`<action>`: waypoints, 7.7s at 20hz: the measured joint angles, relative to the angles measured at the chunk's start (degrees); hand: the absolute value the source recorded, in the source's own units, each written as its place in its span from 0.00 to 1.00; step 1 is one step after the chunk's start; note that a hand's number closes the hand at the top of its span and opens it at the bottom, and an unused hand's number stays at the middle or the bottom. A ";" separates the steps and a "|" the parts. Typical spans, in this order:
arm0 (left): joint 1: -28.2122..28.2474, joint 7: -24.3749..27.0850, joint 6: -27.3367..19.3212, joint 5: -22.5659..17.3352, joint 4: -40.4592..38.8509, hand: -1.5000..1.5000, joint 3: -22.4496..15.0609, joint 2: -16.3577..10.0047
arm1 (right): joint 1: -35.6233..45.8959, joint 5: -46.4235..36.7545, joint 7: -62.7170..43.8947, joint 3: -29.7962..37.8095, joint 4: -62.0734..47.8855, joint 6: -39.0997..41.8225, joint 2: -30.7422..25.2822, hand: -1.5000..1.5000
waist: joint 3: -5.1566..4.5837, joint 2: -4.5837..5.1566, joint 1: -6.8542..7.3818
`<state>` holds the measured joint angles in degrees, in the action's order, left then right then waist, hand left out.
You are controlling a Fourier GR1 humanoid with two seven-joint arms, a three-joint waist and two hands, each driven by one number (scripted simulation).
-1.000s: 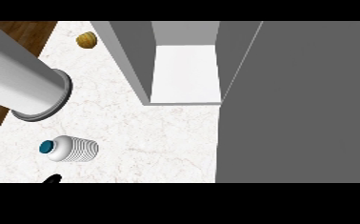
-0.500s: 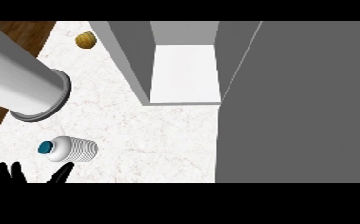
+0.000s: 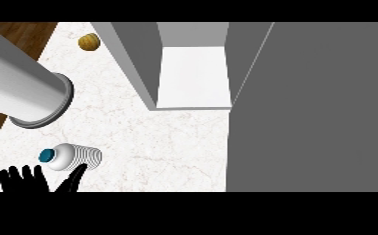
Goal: Pick up the bottled water, place it into the cabinet and close the cabinet
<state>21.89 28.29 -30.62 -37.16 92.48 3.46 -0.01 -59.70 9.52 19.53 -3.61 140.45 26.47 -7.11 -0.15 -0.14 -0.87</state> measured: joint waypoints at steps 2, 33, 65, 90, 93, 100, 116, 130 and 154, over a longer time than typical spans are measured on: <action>-1.64 2.42 1.68 -1.14 -4.13 0.00 0.83 0.00 | -0.46 -0.04 0.70 0.64 -0.01 0.37 -0.29 0.00 | 0.01 0.03 0.01; -22.70 22.46 28.28 -12.76 -43.91 1.00 12.41 -1.19 | -6.89 0.78 8.38 8.41 -0.75 6.15 -0.41 0.00 | 0.15 0.12 0.12; -31.05 7.63 30.43 9.07 -24.03 1.00 -15.28 -3.71 | -4.54 1.12 7.90 8.46 -1.35 5.75 0.22 0.00 | 0.17 -0.10 0.84; -57.13 -16.68 -13.72 13.34 -10.12 1.00 -36.50 -0.01 | 3.09 2.43 2.59 10.96 -1.88 5.07 0.34 0.00 | 0.14 0.25 -0.40; -61.03 -16.49 -14.99 12.55 -14.66 1.00 -35.30 -0.04 | 2.58 2.75 3.08 12.16 -1.89 5.98 0.04 0.00 | 0.13 0.26 -0.67; -66.47 -15.05 -12.60 11.44 -25.12 1.00 -31.78 -0.12 | 4.26 3.68 1.66 14.33 -2.29 6.21 -0.32 0.00 | 0.12 0.37 -0.54; -74.16 -5.17 -9.25 4.79 -46.84 1.00 -25.69 0.02 | 6.33 6.45 -0.35 16.76 -3.27 8.18 -1.10 0.00 | 0.10 0.67 -1.33; -85.27 -0.04 -6.30 8.85 -69.62 0.00 -23.51 -0.65 | 7.81 8.53 -0.39 16.79 -4.23 9.70 -0.55 0.00 | 0.12 0.96 -2.09; -85.95 4.11 7.66 4.00 -66.16 0.00 -19.41 -0.09 | 8.14 9.59 -2.28 15.81 -3.63 9.26 -0.48 0.00 | 0.09 0.07 -0.63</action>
<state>-64.06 32.39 -22.97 -33.16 26.32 -15.94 -0.10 -51.56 19.12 17.25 12.20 136.82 35.72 -7.59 -0.06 -0.06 -1.50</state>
